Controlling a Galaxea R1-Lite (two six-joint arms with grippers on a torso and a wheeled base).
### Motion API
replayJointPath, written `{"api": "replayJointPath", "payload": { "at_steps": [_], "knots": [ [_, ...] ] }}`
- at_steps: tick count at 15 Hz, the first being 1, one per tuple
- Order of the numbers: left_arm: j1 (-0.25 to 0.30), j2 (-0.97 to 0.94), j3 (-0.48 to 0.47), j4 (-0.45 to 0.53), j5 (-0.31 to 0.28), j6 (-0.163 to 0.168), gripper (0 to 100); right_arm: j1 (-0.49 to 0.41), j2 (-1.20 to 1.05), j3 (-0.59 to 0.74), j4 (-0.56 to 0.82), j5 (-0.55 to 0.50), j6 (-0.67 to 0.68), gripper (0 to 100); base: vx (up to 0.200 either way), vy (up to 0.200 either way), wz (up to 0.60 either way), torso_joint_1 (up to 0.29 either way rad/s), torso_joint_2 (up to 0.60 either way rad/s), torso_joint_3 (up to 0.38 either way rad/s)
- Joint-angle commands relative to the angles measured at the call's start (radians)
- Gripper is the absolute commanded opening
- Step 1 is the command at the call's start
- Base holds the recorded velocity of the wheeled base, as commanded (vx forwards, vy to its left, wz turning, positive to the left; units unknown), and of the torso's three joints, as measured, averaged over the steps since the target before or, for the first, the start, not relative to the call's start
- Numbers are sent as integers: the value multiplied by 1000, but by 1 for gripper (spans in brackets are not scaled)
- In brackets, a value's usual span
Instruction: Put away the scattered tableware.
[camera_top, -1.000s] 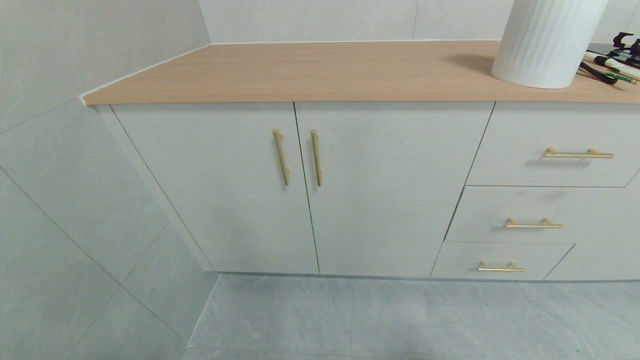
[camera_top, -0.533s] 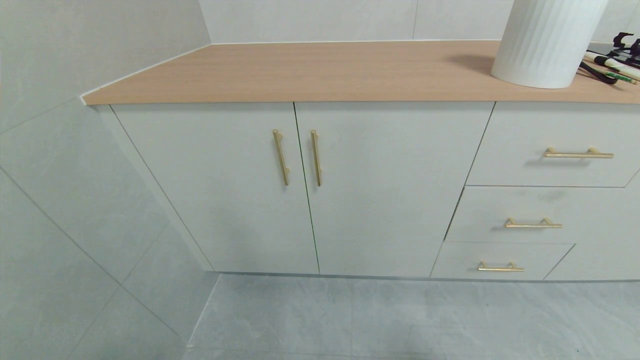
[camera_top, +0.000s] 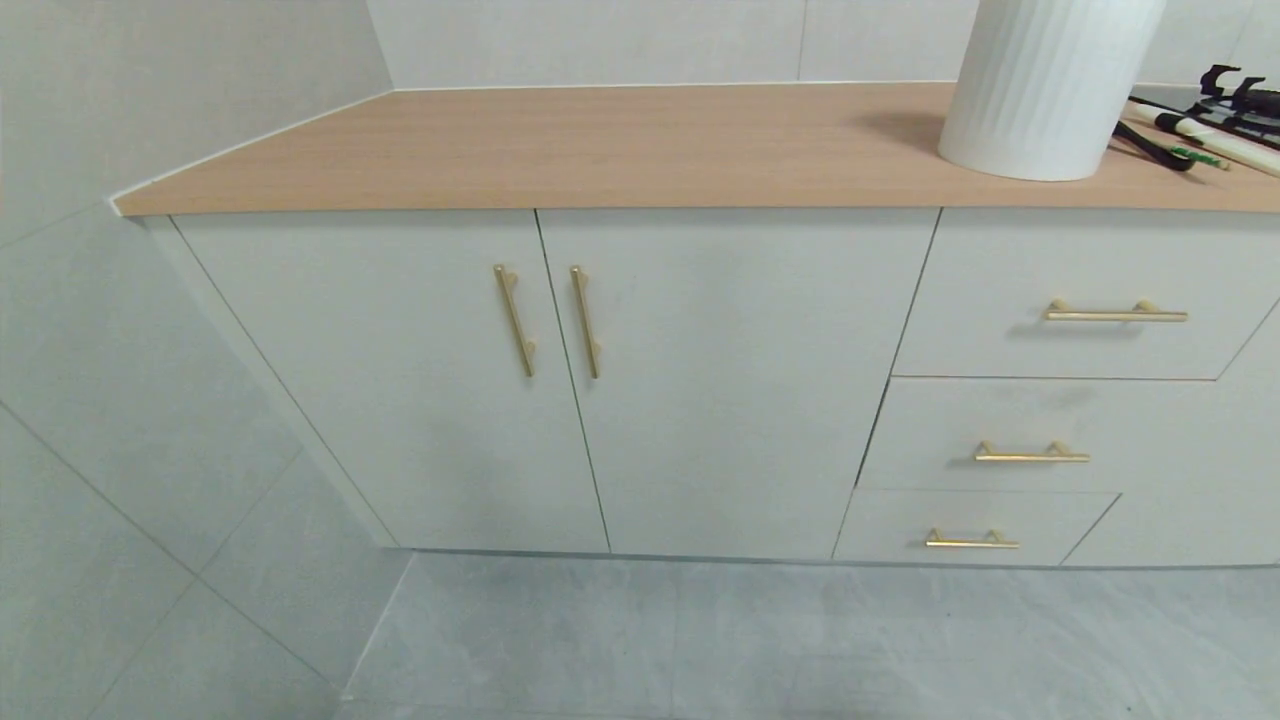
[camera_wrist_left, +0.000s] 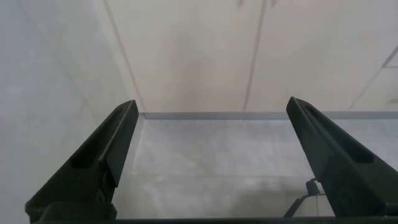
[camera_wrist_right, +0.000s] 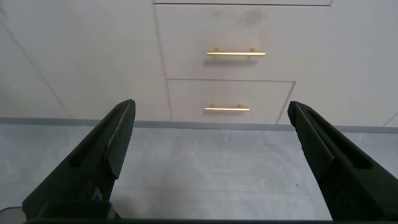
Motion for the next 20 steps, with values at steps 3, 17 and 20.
{"api": "replayJointPath", "payload": {
  "at_steps": [3,17,20],
  "knots": [
    [0,0,0,0,0,0,100,0,2,0,0,-1,0,100,0,-200,0,4,1,4],
    [0,2,0,0,0,-5,100,0,2,0,0,-1,1,100,29,-71,0,1,1,1],
    [0,0,0,0,0,-5,100,0,2,0,0,-1,0,100,200,0,0,1,4,4]
  ]
}}
